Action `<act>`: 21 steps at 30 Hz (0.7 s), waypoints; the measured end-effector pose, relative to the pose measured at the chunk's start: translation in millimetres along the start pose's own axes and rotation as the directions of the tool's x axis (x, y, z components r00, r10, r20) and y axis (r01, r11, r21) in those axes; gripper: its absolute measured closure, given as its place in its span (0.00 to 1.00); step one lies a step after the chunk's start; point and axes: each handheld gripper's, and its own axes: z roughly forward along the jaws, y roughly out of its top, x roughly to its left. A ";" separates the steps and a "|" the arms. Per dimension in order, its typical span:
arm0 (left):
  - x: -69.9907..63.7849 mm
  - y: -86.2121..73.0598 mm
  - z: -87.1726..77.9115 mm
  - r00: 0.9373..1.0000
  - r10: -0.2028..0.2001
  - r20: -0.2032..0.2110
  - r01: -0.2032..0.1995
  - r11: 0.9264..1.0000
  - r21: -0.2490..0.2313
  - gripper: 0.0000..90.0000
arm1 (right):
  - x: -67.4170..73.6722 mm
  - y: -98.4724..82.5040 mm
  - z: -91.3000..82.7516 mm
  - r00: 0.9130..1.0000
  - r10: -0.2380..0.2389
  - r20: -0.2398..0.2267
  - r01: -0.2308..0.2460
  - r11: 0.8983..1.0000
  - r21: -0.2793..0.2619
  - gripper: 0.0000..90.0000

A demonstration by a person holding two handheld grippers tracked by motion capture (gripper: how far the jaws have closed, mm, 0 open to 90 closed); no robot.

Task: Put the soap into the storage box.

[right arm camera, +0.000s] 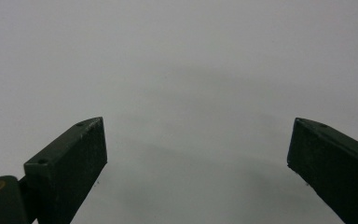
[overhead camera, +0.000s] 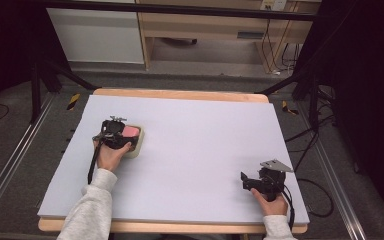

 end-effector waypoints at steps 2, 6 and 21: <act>0.2 -1.1 0.4 1.000 -0.005 0.000 0.005 1.000 -0.004 0.41 | 0.2 -0.1 0.2 1.000 -0.005 0.000 0.005 1.000 -0.002 0.06; -1.1 -1.0 0.3 1.000 0.007 -0.010 -0.007 1.000 -0.002 0.41 | 0.1 -0.1 0.1 1.000 -0.003 0.000 0.003 1.000 -0.001 0.06; -4.4 1.8 -26.0 0.999 0.047 -0.003 -0.047 0.995 -0.087 0.32 | 0.0 0.3 -0.6 1.000 0.001 -0.002 -0.001 1.000 -0.007 0.05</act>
